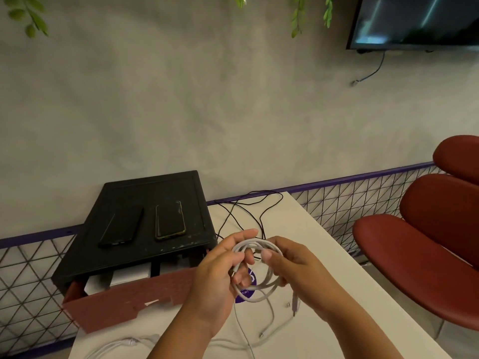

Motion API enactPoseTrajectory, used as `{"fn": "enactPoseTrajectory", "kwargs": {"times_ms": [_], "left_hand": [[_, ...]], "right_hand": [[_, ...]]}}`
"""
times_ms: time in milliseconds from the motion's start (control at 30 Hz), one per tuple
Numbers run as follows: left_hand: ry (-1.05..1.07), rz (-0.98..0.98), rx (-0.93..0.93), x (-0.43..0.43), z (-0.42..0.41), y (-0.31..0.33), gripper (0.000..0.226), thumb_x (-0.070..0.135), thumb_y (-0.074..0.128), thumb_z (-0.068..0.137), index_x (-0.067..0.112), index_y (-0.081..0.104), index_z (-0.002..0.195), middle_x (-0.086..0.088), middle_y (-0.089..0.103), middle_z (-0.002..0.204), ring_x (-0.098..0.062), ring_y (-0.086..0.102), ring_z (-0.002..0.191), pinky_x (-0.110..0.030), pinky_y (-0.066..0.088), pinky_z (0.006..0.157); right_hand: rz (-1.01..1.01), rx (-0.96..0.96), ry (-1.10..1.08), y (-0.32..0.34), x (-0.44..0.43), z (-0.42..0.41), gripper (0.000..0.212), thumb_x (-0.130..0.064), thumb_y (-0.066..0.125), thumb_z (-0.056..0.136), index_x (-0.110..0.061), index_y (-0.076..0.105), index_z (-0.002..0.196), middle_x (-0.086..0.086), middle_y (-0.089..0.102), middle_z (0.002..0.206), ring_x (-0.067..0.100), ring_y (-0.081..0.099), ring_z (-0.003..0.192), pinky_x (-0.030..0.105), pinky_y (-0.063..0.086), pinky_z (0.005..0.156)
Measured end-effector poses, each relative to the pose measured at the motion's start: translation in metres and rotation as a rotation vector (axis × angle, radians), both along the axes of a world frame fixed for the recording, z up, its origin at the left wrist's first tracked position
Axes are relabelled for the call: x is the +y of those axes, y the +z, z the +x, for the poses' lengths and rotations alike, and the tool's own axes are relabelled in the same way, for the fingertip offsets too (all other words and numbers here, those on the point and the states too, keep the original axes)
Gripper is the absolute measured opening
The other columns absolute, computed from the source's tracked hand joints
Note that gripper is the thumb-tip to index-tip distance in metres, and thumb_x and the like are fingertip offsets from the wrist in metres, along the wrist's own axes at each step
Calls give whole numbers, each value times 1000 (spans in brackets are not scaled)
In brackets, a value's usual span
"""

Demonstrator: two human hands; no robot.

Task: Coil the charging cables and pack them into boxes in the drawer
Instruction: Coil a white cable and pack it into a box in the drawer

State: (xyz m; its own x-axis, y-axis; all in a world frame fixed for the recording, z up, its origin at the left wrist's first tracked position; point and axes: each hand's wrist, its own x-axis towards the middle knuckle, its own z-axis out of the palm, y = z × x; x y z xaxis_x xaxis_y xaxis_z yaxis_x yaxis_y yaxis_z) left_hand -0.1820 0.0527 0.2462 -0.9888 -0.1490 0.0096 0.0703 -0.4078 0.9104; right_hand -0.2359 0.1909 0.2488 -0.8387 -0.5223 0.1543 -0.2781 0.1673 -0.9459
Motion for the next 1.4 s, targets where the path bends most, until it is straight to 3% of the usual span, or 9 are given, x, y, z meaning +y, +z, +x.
{"fn": "enactPoseTrajectory", "kwargs": {"times_ms": [100,333,433,600,733,900,1100,1233,1400], "left_hand": [[-34,15,0,4,2,2,37,-1,33,92,9,64,109,-7,53,69,-9,34,48,-22,35,49],[83,-127,-18,6,6,1,34,8,43,95,22,74,92,-6,63,73,-9,50,54,-22,48,55],[123,-317,-46,8,9,0,38,9,46,95,35,73,86,4,63,66,-6,56,58,-20,49,59],[91,-419,-25,9,12,5,47,2,51,91,42,73,82,10,65,72,-5,56,62,-20,49,62],[94,-399,-34,4,11,0,47,-1,53,89,42,72,89,7,67,91,-16,60,78,-27,51,66],[72,-316,-52,0,9,-6,52,1,52,91,49,66,99,-11,60,110,-20,51,68,-27,48,61],[65,-241,-3,-1,10,-3,50,-1,53,89,42,60,112,6,59,117,-12,48,60,-23,45,56],[50,-313,32,-2,12,-3,60,-2,54,88,48,49,121,21,58,117,-9,54,72,-20,47,63],[9,-329,54,-6,15,-3,78,-13,49,87,59,47,118,25,52,128,-11,63,100,-28,54,76]], "right_hand": [[-14,42,-100,-4,-6,2,20,-19,52,93,-20,54,73,-16,54,53,-2,47,52,11,37,50],[-106,-113,-225,-3,-14,6,15,-12,54,90,-16,50,76,-11,52,61,-7,52,53,7,39,48],[-43,-84,-285,-3,-15,5,15,-14,58,89,-16,48,78,-3,56,69,6,56,65,11,43,52],[124,72,-240,-1,-13,8,18,-11,56,89,-21,47,77,-8,49,64,-5,51,51,7,37,44],[42,-58,-30,4,-8,9,17,2,54,86,-14,59,88,-8,57,71,-10,56,58,7,42,51],[54,-86,-30,5,-4,9,23,-1,55,87,-16,69,98,-6,67,79,-8,61,65,7,44,54],[42,28,-160,1,-8,14,12,-10,55,91,-17,64,87,-9,60,69,-10,56,60,6,42,52],[23,56,-249,-2,-9,15,24,-8,56,90,-20,66,108,-8,62,101,0,58,74,7,45,59],[150,160,-259,2,-11,17,49,-13,57,90,-25,45,136,-14,41,130,-2,52,71,5,44,59]]}}
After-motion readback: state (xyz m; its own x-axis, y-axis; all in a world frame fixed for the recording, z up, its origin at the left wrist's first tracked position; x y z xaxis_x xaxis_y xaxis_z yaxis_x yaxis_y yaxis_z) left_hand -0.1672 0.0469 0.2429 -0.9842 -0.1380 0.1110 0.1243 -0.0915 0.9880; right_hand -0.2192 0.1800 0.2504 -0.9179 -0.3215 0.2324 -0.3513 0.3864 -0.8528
